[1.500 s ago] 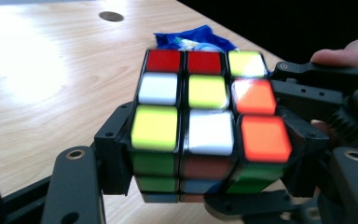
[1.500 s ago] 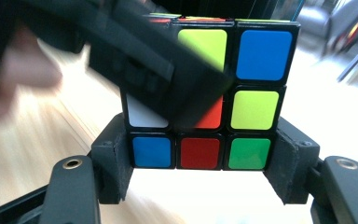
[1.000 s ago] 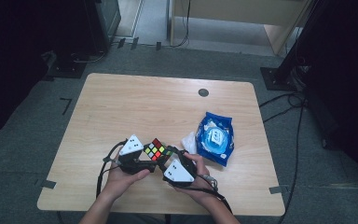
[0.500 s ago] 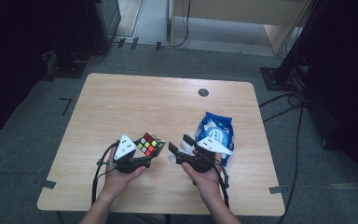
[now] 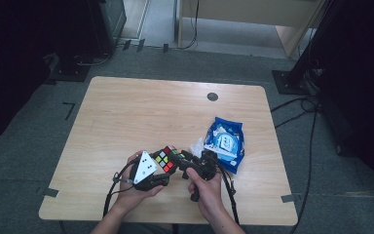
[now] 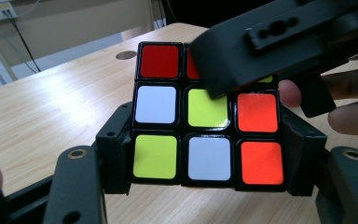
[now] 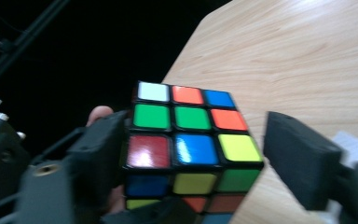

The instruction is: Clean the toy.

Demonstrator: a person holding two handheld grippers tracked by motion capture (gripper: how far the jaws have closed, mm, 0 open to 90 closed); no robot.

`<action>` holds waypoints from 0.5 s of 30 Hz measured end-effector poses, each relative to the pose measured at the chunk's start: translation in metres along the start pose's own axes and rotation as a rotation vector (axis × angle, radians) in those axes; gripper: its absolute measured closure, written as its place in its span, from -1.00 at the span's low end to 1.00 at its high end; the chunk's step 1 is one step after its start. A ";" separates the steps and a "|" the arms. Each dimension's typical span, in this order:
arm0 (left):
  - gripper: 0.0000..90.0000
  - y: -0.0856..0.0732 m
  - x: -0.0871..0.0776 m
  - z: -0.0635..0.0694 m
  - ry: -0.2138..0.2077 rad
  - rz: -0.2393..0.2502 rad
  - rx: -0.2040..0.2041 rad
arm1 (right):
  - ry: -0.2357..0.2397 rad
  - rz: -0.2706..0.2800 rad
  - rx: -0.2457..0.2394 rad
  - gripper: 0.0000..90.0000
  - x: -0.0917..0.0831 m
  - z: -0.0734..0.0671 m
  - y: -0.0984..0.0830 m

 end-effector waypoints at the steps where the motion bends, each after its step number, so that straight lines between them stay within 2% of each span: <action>1: -0.24 -0.001 0.000 0.000 -0.007 -0.003 -0.009 | -0.002 -0.001 -0.003 -0.30 0.000 0.000 -0.001; 3: -0.24 -0.002 0.001 -0.001 -0.019 -0.015 -0.023 | 0.000 0.000 -0.004 -0.27 0.000 0.000 -0.001; 5: -0.25 -0.005 0.002 -0.001 -0.023 -0.040 -0.024 | -0.015 0.011 -0.039 -0.24 -0.001 0.001 0.001; 7: -0.26 -0.008 0.005 0.001 -0.016 -0.060 -0.014 | -0.060 0.001 -0.126 -0.23 -0.002 0.000 -0.001; 8: -0.27 -0.009 0.006 0.002 -0.014 -0.064 -0.008 | -0.095 -0.013 -0.218 -0.23 -0.001 -0.001 -0.003; 10: -0.27 -0.009 0.006 0.002 -0.009 -0.068 0.000 | -0.121 -0.025 -0.319 -0.23 0.000 -0.005 -0.008; 12: -0.25 -0.010 0.005 0.000 -0.022 -0.074 -0.012 | -0.134 -0.020 -0.362 -0.23 0.000 -0.007 -0.010; 15: -0.24 -0.009 0.003 -0.002 -0.018 -0.076 0.007 | -0.120 -0.020 -0.374 -0.24 0.002 -0.008 -0.010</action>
Point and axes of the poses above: each handheld gripper's, and its own axes: x roughly forward along the jaws, y roughly out of its top, z roughly to its right, the point moved 9 cm from there along x, roughly forward along the jaws, and after that the axes turned 8 degrees about z, right-handed, at the moved point
